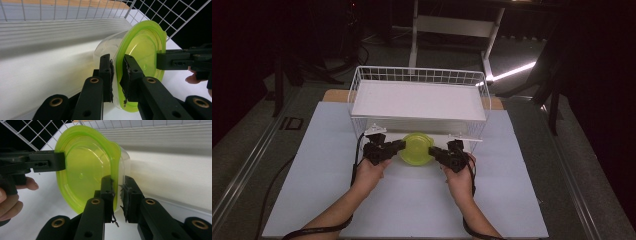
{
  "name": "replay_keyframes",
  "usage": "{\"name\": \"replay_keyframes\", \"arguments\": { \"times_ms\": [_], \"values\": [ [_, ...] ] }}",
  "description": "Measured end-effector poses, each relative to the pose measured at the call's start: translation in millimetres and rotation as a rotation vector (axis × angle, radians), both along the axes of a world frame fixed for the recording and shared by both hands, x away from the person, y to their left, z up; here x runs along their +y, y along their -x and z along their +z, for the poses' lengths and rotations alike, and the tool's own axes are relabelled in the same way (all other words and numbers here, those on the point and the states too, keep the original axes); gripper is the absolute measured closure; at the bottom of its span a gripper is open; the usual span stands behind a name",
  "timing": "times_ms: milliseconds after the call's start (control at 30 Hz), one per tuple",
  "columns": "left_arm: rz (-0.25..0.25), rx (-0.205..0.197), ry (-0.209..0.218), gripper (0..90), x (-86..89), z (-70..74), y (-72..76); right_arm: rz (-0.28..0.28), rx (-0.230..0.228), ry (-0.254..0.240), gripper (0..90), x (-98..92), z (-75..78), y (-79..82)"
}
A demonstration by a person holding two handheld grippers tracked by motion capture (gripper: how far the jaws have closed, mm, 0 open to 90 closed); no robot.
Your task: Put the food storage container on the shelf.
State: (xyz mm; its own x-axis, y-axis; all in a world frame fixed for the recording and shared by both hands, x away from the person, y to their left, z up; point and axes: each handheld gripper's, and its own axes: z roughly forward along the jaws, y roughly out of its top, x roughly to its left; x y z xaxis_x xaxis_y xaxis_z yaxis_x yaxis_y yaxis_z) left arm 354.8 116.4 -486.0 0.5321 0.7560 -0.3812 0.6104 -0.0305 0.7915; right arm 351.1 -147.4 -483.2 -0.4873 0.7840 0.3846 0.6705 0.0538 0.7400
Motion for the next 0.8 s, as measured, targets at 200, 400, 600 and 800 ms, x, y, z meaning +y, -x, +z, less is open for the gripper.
{"name": "replay_keyframes", "arguments": {
  "times_ms": [200, 400, 600, 800],
  "values": [
    [0.016, 0.015, 0.003, 79.8, -2.3, -7.0, -7.6, -0.017, 0.001, 0.024, 80.2, 1.7, -3.8, -5.6],
    [0.018, 0.013, -0.002, 79.7, -5.6, -9.4, -11.9, -0.039, 0.025, 0.009, 79.9, 0.1, -8.9, -11.6],
    [0.03, -0.038, -0.037, 76.9, -9.6, -10.7, -14.3, -0.058, 0.03, -0.011, 78.0, -1.8, -9.0, -16.1],
    [0.075, -0.094, -0.112, 69.0, -13.6, -12.7, -16.9, -0.074, -0.005, -0.011, 73.8, 1.8, -6.5, -19.0]
  ]
}}
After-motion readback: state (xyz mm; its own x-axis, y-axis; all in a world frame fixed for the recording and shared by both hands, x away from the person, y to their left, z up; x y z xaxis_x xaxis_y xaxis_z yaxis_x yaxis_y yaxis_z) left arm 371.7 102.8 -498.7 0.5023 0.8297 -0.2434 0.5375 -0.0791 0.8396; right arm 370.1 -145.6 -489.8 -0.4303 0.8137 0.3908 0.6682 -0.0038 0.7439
